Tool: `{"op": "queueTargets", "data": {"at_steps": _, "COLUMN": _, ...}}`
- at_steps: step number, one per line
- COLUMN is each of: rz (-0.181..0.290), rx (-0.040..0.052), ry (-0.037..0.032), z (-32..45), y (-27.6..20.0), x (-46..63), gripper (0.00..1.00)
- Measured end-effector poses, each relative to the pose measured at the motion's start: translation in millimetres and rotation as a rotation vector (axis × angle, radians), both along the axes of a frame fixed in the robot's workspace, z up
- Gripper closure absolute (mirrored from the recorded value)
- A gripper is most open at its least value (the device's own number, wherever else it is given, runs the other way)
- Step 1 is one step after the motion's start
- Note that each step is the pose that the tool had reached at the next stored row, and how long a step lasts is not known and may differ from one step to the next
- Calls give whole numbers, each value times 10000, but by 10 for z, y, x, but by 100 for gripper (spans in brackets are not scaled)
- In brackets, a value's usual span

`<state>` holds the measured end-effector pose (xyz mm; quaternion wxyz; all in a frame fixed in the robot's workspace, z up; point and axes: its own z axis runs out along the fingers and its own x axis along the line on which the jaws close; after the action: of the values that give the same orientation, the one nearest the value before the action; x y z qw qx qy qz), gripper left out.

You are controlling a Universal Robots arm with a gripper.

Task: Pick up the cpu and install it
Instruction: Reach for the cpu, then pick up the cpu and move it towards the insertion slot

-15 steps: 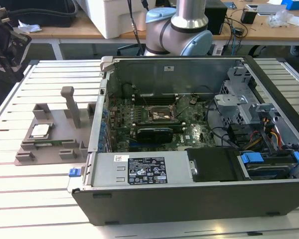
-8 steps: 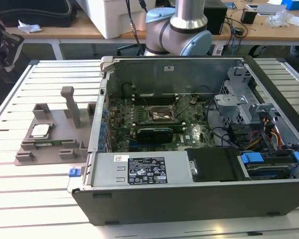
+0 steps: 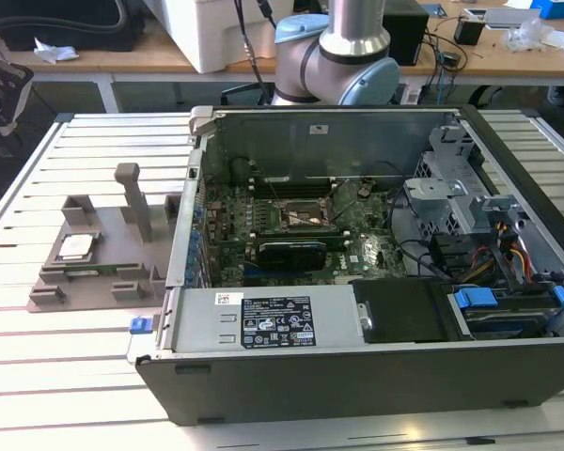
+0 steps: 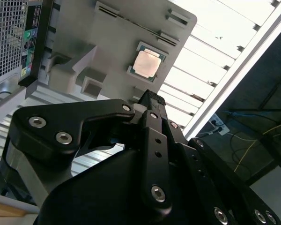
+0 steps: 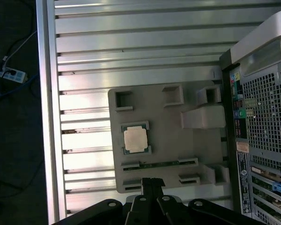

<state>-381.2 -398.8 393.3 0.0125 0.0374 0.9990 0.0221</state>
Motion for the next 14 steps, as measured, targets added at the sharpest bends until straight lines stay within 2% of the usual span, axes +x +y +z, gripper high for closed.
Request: {"op": "queueTargets", "data": {"at_steps": 14, "rz": 0, "rx": 0, "ry": 0, "z": 0, "y": 0, "x": -29, "gripper": 89}}
